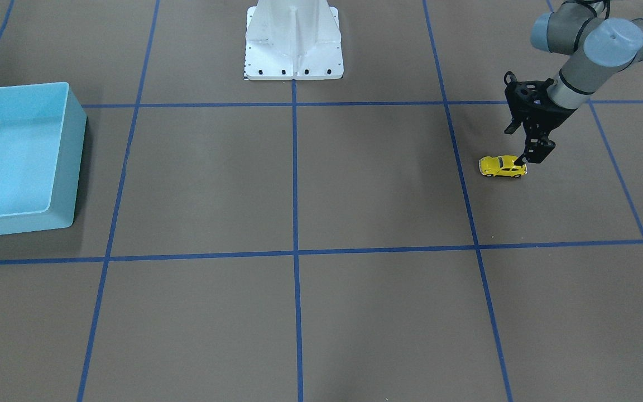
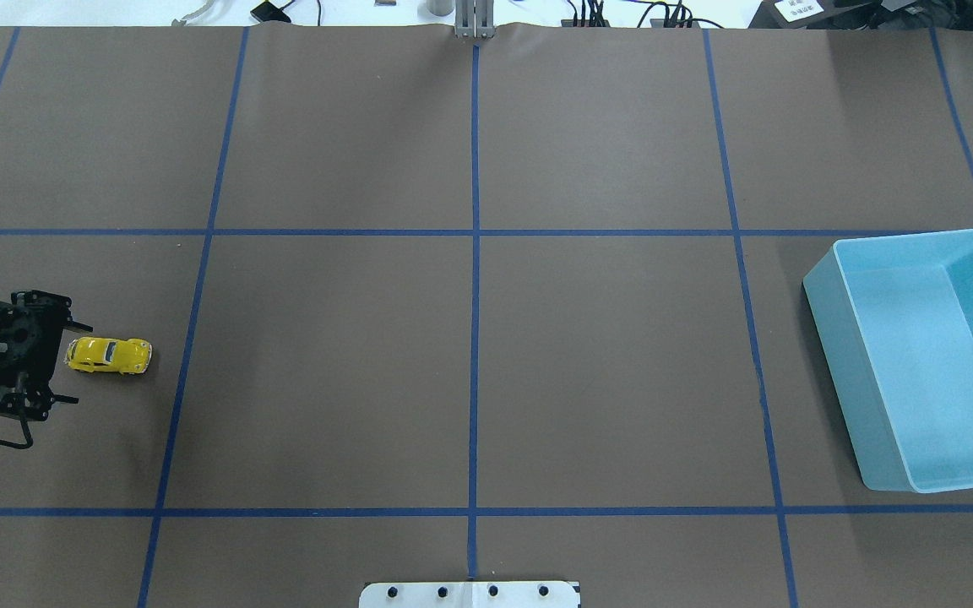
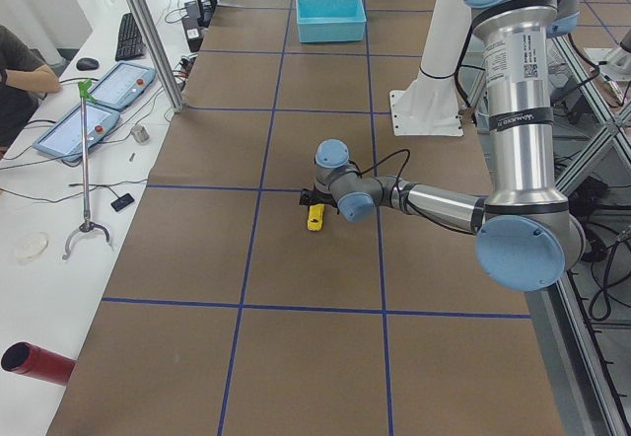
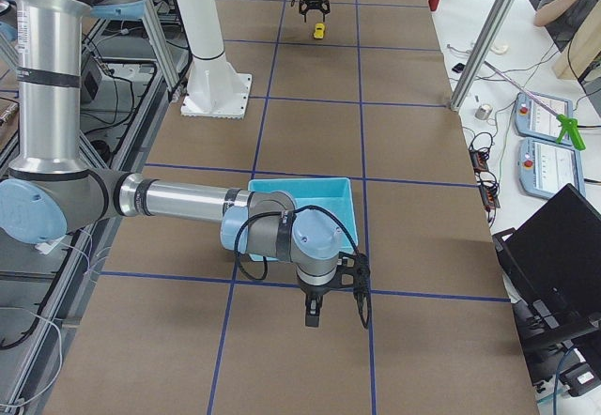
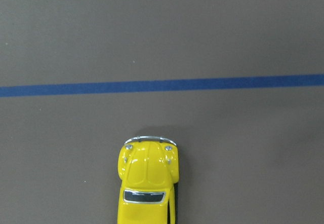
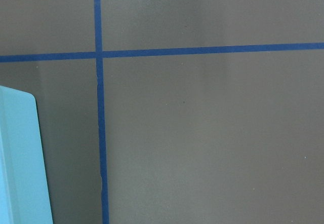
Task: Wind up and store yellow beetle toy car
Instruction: 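Reach the left gripper down over the yellow beetle toy car, then press the left gripper onto the car and pull it toward the robot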
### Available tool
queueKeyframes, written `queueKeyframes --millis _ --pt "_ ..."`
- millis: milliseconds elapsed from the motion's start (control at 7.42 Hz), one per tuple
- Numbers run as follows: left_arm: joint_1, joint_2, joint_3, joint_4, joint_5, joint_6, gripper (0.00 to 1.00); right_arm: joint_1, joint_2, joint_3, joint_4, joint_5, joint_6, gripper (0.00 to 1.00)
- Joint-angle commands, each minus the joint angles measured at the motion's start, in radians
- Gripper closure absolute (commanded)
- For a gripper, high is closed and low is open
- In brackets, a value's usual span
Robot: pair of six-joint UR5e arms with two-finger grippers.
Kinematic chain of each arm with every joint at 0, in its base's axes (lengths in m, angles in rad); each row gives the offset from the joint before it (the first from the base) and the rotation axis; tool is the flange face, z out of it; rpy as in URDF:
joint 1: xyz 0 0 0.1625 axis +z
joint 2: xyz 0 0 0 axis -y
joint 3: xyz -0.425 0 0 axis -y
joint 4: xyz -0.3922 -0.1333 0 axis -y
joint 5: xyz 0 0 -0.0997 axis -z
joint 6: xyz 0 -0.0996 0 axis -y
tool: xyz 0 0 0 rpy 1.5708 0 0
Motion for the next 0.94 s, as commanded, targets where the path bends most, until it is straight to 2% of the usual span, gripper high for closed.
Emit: queueKeyframes --millis 0,404,809 --pt "-0.007 -0.009 0.008 0.011 0.003 0.011 0.01 0.001 0.000 0.000 0.000 0.000 0.000 0.00" --pt "-0.018 -0.070 0.070 0.011 -0.001 0.010 0.01 0.001 0.000 0.000 0.000 0.000 0.000 0.00" --pt "-0.012 -0.070 0.076 0.011 -0.004 0.011 0.01 0.001 0.000 0.000 0.000 -0.002 0.000 0.00"
